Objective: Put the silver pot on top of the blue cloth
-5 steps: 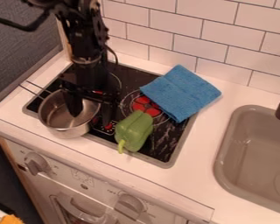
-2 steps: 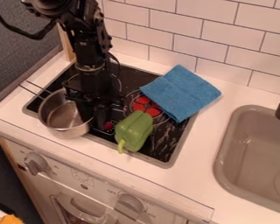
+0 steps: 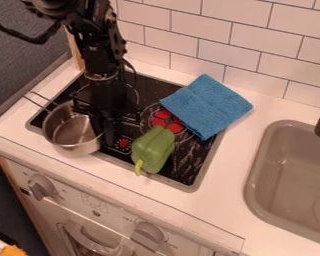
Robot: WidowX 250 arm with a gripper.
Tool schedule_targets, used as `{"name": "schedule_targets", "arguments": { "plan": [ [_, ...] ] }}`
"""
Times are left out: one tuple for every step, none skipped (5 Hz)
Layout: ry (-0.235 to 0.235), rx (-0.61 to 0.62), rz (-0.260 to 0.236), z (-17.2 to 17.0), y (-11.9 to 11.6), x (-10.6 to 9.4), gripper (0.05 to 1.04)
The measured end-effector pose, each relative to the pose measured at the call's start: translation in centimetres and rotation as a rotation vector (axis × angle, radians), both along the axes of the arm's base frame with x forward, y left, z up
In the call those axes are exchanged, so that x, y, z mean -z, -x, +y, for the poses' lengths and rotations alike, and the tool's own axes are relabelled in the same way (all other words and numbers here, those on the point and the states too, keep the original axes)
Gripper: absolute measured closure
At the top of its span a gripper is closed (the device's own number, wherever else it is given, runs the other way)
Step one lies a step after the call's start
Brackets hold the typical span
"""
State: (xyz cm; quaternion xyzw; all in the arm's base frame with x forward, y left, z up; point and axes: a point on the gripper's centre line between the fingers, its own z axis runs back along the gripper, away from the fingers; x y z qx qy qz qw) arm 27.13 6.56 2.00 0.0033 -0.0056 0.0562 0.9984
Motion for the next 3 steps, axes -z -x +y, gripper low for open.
{"name": "schedule_targets", "arguments": {
  "plan": [
    [0.010,-0.060,-0.043,0.1,0.2,-0.9,1.000],
    [-0.016,-0.082,-0.062,-1.3,-0.3,-3.0,1.000],
    [-0.052,-0.003,-0.104,-4.3,-3.1,-5.9,1.000]
  ]
}}
